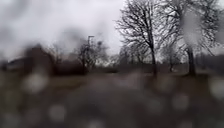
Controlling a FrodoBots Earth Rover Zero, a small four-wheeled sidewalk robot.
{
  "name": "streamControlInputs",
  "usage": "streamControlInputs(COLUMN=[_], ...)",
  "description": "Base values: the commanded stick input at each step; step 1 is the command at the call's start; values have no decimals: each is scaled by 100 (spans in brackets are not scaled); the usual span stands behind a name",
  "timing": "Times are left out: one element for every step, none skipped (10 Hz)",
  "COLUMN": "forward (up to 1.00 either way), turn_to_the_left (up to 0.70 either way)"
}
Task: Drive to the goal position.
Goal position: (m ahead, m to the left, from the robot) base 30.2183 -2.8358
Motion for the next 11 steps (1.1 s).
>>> streamControlInputs(forward=[85, 85, 85, 85, 85, 85, 85, 85, 85, 85, 85], turn_to_the_left=[0, 0, 0, 0, 0, 0, 0, 0, 8, 22, 34])
